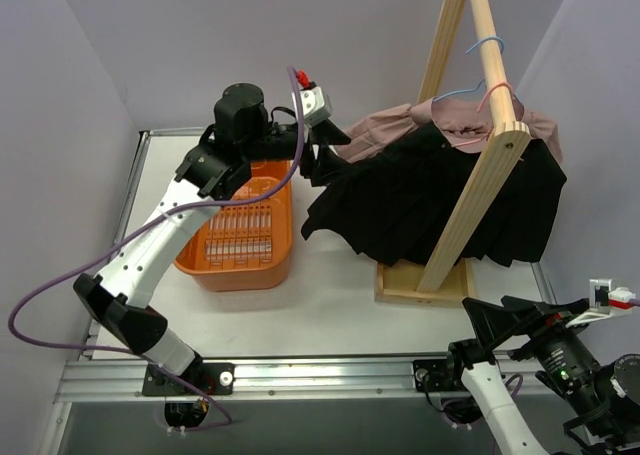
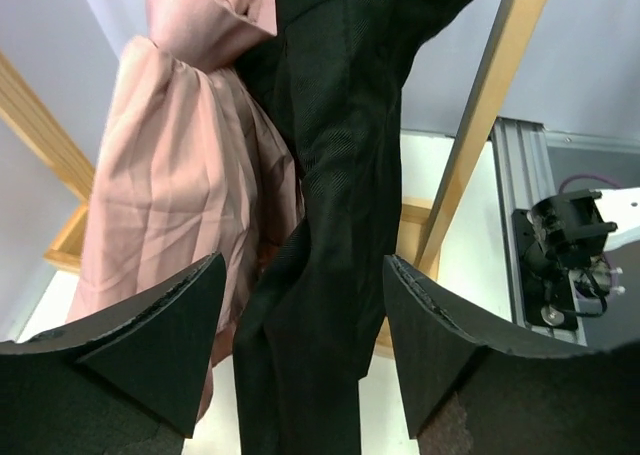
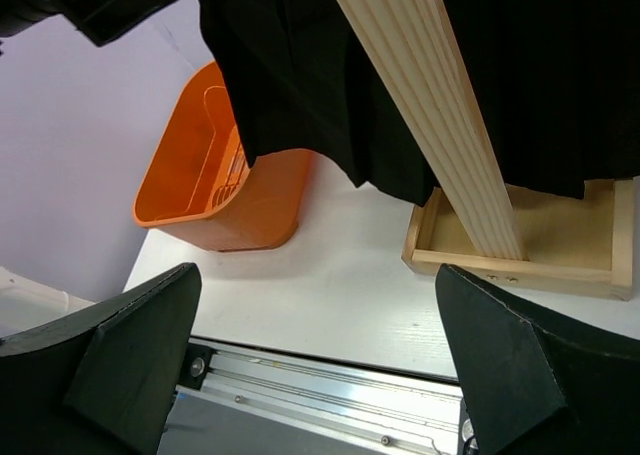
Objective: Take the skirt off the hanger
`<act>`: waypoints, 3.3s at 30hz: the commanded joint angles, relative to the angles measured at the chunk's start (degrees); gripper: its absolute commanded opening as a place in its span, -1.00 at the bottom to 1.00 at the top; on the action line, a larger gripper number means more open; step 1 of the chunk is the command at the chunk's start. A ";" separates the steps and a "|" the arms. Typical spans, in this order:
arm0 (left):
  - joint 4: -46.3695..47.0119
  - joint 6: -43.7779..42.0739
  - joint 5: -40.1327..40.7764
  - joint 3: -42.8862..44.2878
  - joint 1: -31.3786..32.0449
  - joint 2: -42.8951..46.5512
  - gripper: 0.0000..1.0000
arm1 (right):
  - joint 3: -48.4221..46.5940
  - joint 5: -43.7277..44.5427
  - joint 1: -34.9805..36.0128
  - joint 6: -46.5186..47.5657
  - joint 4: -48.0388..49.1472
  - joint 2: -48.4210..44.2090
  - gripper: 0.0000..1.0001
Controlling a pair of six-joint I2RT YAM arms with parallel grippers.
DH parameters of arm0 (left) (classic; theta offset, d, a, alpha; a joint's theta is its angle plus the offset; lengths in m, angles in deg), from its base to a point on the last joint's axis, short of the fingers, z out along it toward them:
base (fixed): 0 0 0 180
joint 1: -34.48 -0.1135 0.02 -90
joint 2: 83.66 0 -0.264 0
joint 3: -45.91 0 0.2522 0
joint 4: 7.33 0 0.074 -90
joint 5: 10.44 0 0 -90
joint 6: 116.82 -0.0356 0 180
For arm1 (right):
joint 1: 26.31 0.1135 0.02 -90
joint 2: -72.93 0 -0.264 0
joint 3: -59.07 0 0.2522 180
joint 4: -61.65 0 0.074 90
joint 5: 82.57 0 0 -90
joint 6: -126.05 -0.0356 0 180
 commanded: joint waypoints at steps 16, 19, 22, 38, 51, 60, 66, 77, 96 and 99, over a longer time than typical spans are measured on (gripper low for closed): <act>4.05 4.22 -10.72 9.54 2.99 -12.15 0.16 | -2.09 1.11 0.34 -0.14 0.00 2.30 1.00; 4.67 4.75 -11.25 9.18 3.70 -12.59 0.15 | -1.48 1.29 0.35 0.13 0.09 2.21 1.00; 4.41 6.77 -11.95 9.53 4.57 -13.47 0.10 | -1.04 1.29 0.35 0.30 0.09 2.13 1.00; -10.10 7.55 -7.30 23.68 7.65 -20.77 -0.95 | -1.83 2.96 0.35 0.21 -0.70 1.69 1.00; -7.54 19.16 -6.59 43.50 7.74 -25.24 -0.95 | -1.13 3.22 0.35 -0.05 0.00 0.90 1.00; -7.72 22.42 -8.96 49.27 8.62 -31.75 -0.95 | -2.88 4.19 0.35 0.13 -1.06 1.33 1.00; -7.81 22.15 -9.66 48.64 10.11 -34.12 -0.96 | -2.45 4.01 0.35 -0.05 -0.79 1.25 1.00; -20.98 15.48 1.05 34.25 7.75 -25.37 -0.95 | 2.64 11.21 -0.35 2.84 -7.20 5.19 1.00; -27.76 12.31 8.44 -10.40 2.47 17.28 -0.95 | -9.47 -13.89 -8.88 8.74 1.57 14.24 0.97; -29.34 11.52 8.44 -12.00 1.50 20.44 -0.95 | -10.79 -23.21 -11.67 5.85 7.37 17.06 0.96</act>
